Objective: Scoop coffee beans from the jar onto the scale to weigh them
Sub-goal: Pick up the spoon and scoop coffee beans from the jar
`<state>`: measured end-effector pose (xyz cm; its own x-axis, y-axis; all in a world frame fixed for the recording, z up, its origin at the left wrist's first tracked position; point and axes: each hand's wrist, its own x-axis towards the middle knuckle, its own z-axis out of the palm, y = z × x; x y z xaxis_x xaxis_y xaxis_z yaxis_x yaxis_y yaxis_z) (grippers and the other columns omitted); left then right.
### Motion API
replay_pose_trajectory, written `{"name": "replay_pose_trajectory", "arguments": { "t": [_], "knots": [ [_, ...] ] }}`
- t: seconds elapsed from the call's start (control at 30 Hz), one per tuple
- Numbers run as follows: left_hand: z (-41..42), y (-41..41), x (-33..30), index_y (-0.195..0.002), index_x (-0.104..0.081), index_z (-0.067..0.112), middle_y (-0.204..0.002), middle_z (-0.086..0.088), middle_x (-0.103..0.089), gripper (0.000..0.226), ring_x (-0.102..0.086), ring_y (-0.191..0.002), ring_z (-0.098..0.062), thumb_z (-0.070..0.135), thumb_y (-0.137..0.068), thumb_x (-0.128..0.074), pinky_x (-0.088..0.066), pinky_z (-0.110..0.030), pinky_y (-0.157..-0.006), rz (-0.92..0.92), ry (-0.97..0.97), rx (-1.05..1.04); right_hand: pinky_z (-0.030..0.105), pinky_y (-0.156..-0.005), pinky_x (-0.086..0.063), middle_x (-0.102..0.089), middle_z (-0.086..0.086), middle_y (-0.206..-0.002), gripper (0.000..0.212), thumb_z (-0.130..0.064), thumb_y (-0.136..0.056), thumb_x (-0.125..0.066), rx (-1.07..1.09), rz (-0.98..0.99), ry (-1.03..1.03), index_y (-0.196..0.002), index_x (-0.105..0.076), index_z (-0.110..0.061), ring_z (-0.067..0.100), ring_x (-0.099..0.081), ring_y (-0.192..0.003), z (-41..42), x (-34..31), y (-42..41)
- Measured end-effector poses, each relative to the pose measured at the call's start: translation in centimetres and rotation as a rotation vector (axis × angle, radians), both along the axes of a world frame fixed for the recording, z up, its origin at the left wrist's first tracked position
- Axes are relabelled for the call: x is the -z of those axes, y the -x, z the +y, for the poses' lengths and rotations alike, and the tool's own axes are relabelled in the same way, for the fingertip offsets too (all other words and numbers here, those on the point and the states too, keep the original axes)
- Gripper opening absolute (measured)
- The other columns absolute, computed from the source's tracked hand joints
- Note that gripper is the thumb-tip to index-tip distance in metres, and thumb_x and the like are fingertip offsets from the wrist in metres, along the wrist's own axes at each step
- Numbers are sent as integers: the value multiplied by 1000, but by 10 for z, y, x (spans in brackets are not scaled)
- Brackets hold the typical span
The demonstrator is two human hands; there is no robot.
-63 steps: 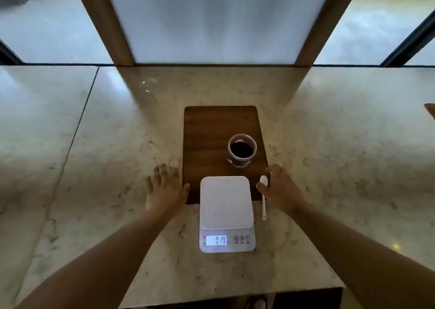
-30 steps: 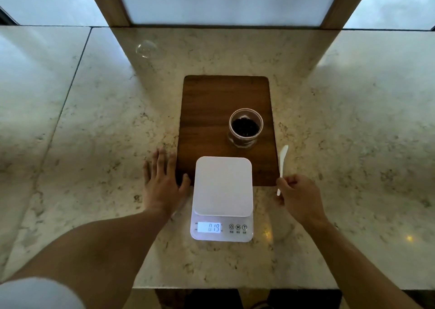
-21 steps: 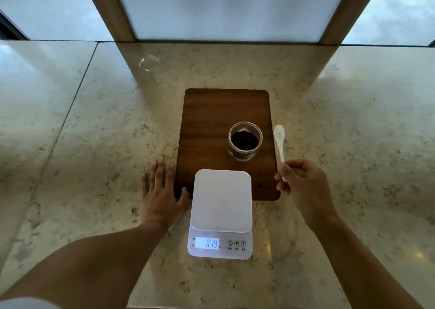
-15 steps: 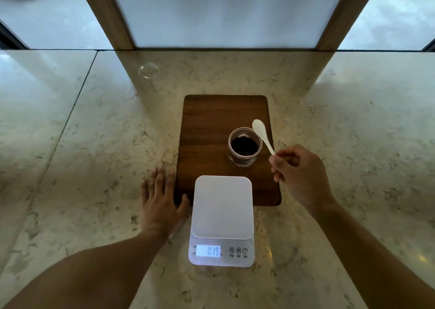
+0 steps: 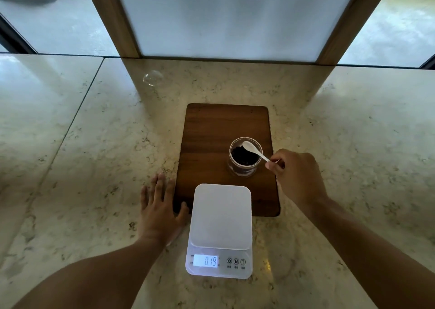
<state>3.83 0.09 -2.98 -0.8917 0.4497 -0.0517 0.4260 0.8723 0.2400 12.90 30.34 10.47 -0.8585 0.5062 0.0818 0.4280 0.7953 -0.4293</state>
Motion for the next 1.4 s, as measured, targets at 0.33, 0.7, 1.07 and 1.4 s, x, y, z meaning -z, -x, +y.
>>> {"name": "replay_pose_trajectory", "arguments": {
  "t": [0.33,0.7,1.07,1.4],
  "knots": [
    [0,1,3,-155,-21,17,-166,-11,-9,79,9,-152,-20,56,-87,-30,1,-49,-122,12,-17,-8,28,-47,-47,-66,5,-65,18,-30,-89,-67,-71,-92,-321,-80,-68,-14,22,-59,-53,2,-6,18],
    [-1,0,5,-155,-22,17,-166,-12,-10,79,8,-153,-21,55,-87,-33,-1,-50,-122,26,-27,-11,26,-49,-32,-63,7,-75,11,-19,-89,-66,-134,-182,-464,-82,-66,-11,19,-44,-56,-7,-15,26],
    [-3,2,11,-154,-24,15,-164,-14,-17,77,4,-153,-23,54,-88,-35,1,-49,-122,55,0,-2,27,-47,-26,-63,11,-72,11,-3,-77,-73,-226,-209,-485,-80,-64,-7,18,-36,-54,-14,-24,32],
    [-2,3,12,-155,-21,16,-166,-13,-12,78,7,-153,-22,55,-88,-34,-1,-51,-122,38,-4,-1,29,-52,-34,-68,13,-80,17,-23,-89,-65,-31,-206,-270,-83,-65,-8,23,-47,-58,-9,-10,29]
  ]
}}
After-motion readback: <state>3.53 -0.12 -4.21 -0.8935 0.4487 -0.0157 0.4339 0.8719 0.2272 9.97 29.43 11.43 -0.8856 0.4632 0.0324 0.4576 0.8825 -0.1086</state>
